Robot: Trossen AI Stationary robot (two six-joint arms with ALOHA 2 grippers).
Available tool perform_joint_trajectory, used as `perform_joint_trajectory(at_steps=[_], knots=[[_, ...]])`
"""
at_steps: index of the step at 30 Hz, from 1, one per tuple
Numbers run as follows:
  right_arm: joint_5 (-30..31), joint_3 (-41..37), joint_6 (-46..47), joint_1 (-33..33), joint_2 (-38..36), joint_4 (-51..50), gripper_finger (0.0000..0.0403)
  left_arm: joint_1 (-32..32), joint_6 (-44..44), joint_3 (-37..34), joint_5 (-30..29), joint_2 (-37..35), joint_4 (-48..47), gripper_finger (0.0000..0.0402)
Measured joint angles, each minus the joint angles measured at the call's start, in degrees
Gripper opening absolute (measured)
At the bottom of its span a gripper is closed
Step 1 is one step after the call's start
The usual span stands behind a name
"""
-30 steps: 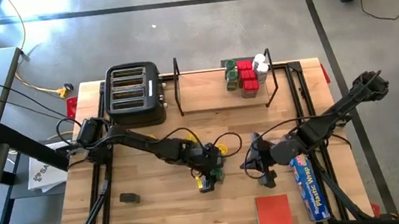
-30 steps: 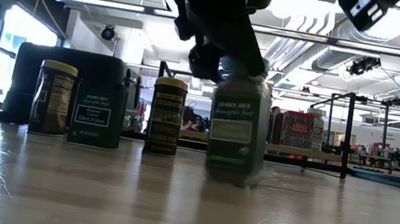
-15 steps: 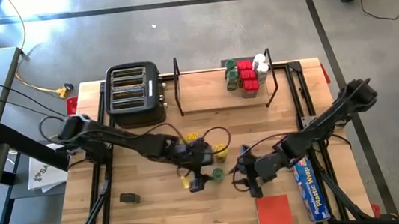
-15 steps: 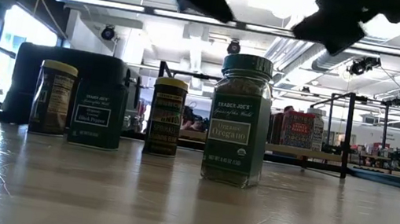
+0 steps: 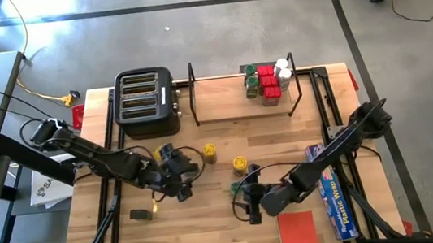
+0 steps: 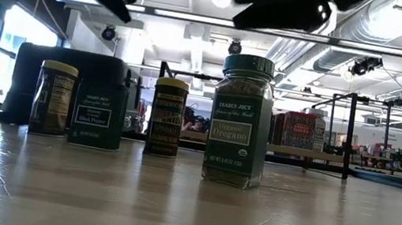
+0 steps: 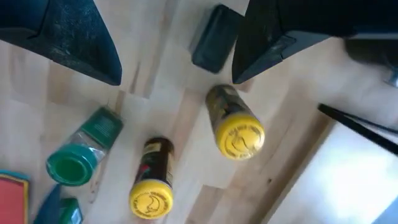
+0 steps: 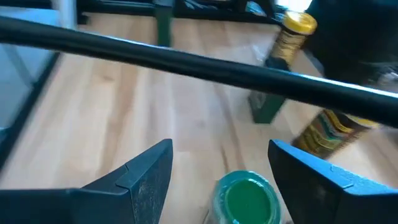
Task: Shelf spices
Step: Put the green seasoning bottle on the shelf aligned with the other green seasoning bottles
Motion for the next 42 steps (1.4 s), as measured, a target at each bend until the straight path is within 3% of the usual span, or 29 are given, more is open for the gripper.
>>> perform_joint_trajectory(at_steps=[5,10,17,24,42], knots=[[1.8,3.7,7.3,0.0,3.0,-3.1,0.026,-3.4,-5.0,-5.0,-0.1,-1.3,4.3,0.0301],[9.5,3.9,13.6,1.1,3.0,-6.3,0.026,-5.8,-7.7,-7.2,-0.2,-1.2,6.7,0.0301],[13.8,-0.6,23.4,2.4,3.0,-5.3,0.026,-7.5,-8.3,-7.3,-3.0,-1.2,7.1,0.0301],[13.3,-5.1,18.2,2.4,3.6,7.2,0.026,-7.6,-8.4,-7.3,-4.4,-1.2,7.1,0.0301],[13.5,-5.2,16.1,1.6,7.4,9.2,0.0259,-7.5,-8.5,-7.2,-4.7,-1.2,7.5,0.0301]])
